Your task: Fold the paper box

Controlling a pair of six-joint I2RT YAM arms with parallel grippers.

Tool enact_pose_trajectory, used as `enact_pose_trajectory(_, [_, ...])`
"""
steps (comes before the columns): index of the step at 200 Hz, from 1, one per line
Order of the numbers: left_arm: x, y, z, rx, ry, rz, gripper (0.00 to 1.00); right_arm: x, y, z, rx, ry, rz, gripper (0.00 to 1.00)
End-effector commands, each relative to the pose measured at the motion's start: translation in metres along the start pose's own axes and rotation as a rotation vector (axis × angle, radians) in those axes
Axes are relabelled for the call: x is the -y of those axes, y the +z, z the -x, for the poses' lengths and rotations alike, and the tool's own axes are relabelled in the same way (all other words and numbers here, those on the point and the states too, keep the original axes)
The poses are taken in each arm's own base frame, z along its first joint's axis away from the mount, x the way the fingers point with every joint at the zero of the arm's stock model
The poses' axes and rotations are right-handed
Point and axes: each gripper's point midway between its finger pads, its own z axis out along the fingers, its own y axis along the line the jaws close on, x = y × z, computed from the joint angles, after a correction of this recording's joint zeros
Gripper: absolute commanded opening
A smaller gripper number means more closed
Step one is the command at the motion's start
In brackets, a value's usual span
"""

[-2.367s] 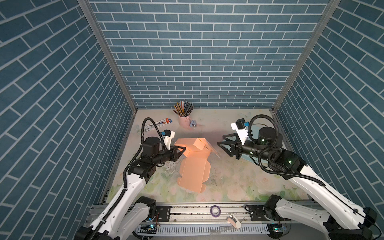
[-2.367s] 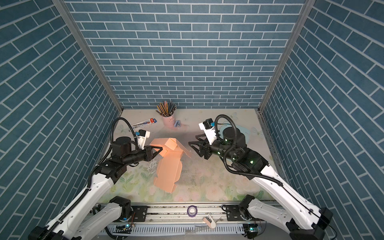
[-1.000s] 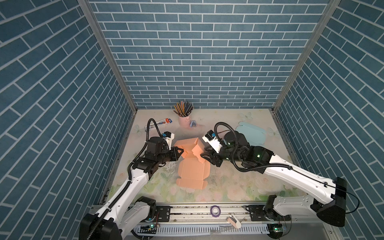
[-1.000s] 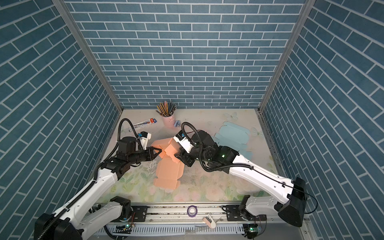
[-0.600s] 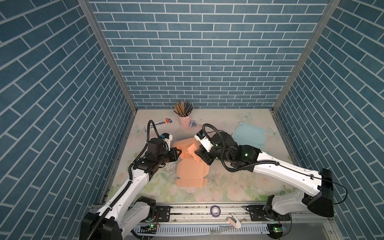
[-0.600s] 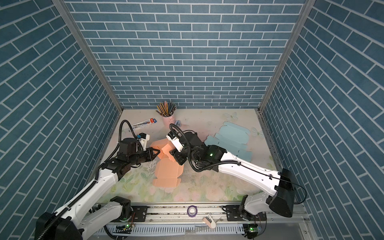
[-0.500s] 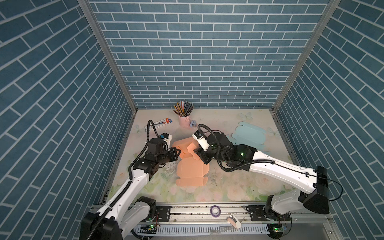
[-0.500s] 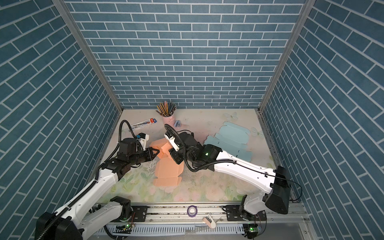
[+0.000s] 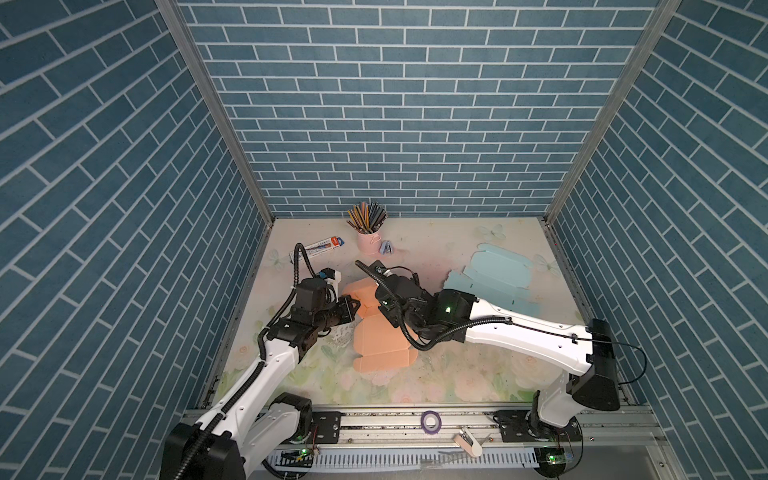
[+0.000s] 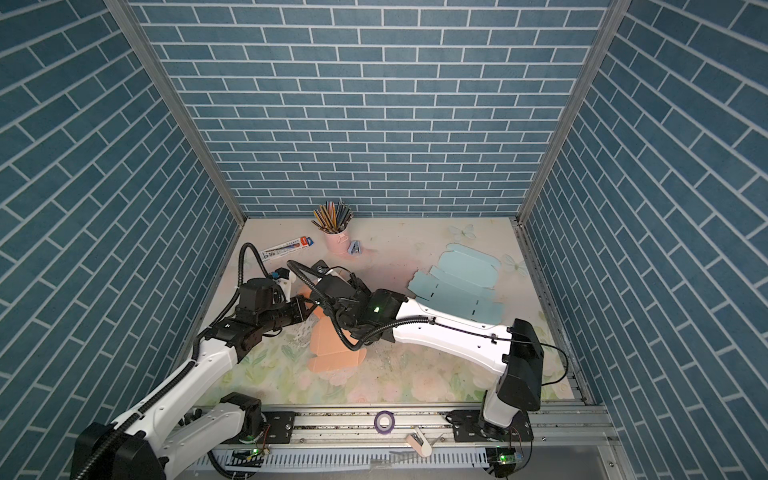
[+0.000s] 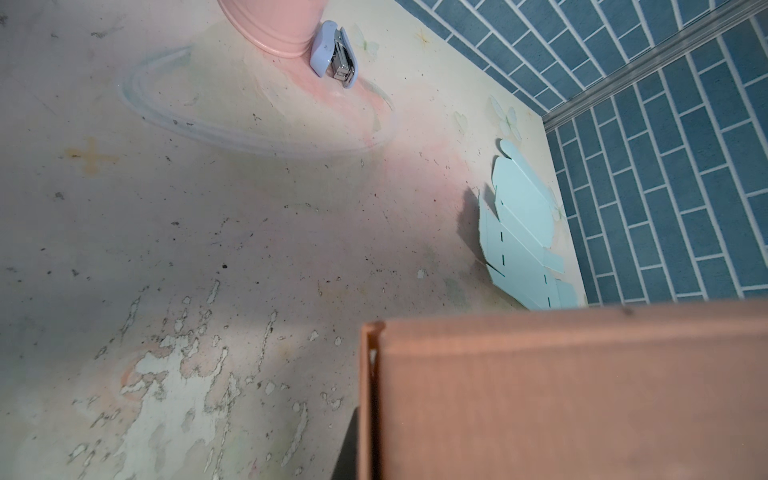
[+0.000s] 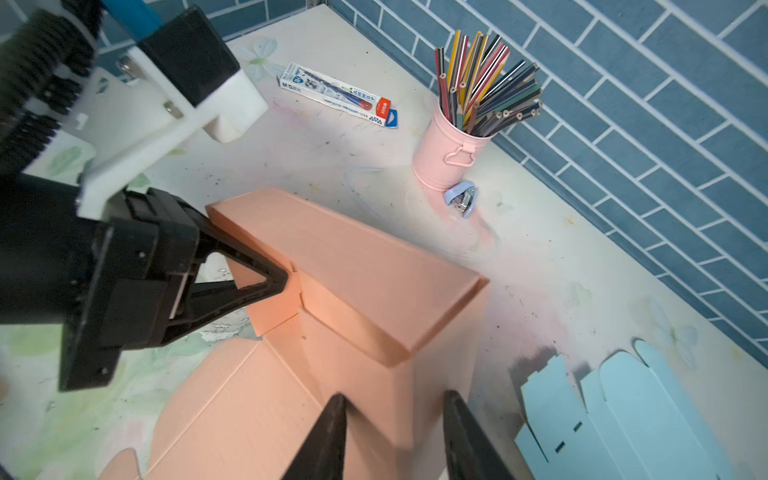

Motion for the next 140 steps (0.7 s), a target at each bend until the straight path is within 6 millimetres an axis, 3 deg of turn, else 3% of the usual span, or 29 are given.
enact_pose_trajectory(1, [0.006, -0.001, -0.001, 0.012, 0.013, -0.035, 0.08, 0.014, 0.001, -0.001, -0.015, 0.001, -0.112, 0.41])
enact_pose_trajectory(71, [0.006, -0.002, -0.003, 0.013, 0.012, -0.047, 0.08, 0.016, 0.007, 0.001, -0.029, -0.068, -0.234, 0.41])
enact_pose_trajectory(108, [0.006, -0.002, -0.004, 0.013, 0.011, -0.046, 0.08, 0.018, 0.010, 0.004, -0.033, -0.159, -0.362, 0.24])
enact_pose_trajectory(140, [0.007, -0.002, -0.003, 0.013, 0.010, -0.050, 0.08, 0.013, 0.018, 0.004, -0.041, -0.217, -0.418, 0.23])
